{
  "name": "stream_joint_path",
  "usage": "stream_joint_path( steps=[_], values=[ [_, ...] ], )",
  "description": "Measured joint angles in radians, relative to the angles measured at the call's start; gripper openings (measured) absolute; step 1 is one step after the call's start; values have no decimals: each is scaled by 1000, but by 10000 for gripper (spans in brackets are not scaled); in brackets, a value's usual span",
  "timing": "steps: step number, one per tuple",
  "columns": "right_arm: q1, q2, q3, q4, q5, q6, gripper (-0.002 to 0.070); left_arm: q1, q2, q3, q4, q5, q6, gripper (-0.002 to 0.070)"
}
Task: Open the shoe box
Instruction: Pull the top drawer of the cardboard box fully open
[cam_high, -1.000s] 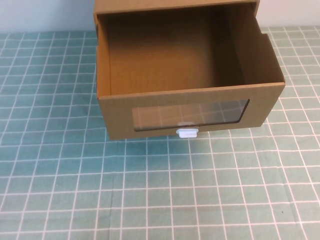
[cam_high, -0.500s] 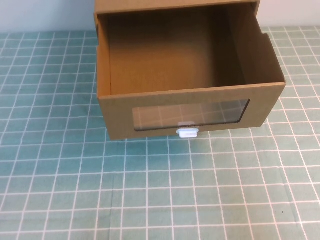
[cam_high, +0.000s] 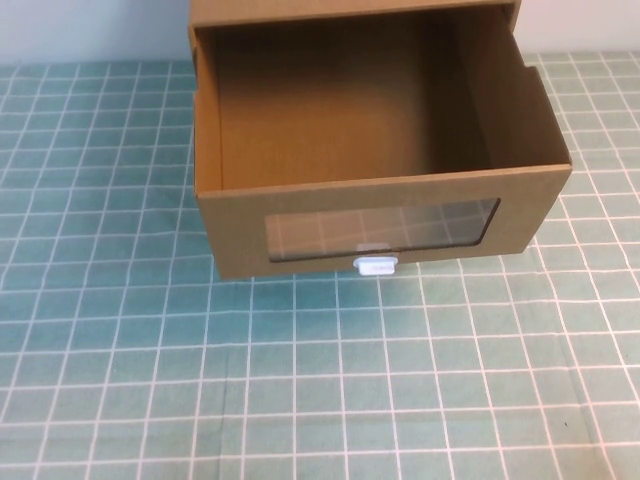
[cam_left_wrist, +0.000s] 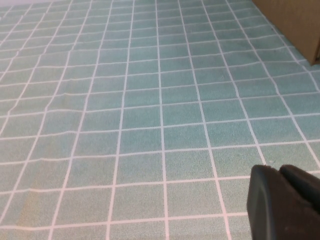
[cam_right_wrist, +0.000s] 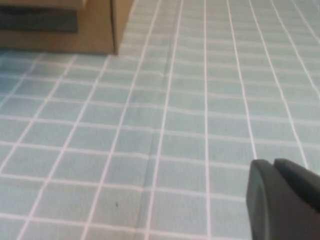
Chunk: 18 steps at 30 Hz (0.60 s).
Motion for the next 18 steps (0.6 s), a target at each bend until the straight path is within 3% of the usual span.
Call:
stream_joint_path(
  steps=[18],
  values=[
    [-39, -1, 0, 9, 36, 0, -13, 0, 0, 0, 0, 0, 0, -4]
  ],
)
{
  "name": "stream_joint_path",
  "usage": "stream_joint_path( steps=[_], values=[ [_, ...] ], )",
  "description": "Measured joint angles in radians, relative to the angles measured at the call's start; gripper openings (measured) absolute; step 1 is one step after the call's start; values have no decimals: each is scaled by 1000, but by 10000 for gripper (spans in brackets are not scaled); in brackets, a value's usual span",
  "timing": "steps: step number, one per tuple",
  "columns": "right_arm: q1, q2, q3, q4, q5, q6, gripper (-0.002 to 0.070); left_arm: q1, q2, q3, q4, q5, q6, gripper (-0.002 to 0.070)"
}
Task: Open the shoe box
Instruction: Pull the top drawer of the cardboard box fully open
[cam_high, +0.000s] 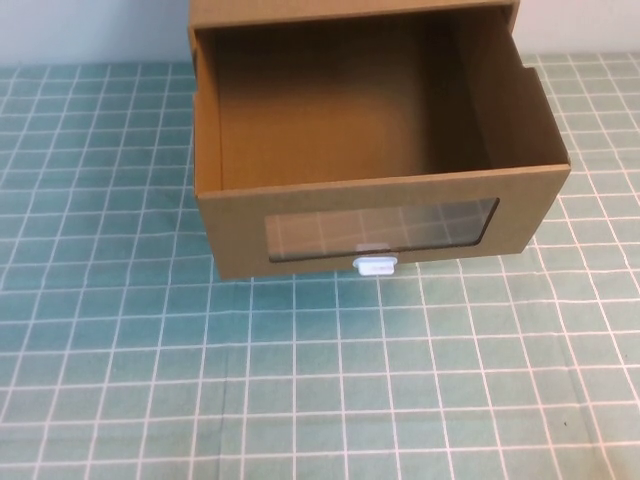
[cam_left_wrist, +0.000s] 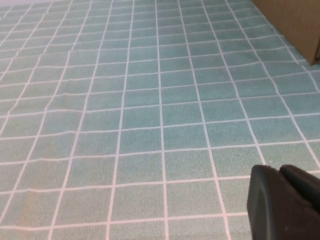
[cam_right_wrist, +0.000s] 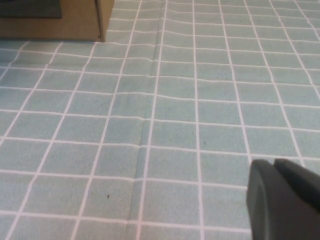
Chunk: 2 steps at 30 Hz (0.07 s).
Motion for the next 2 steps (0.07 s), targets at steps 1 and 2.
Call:
stream_joint_path(
  steps=[1, 2],
  values=[
    [0, 0, 0, 0, 0, 0, -13, 0, 0, 0, 0, 0, 0, -4],
    [0, 0, 0, 0, 0, 0, -13, 0, 0, 0, 0, 0, 0, -4]
  ],
)
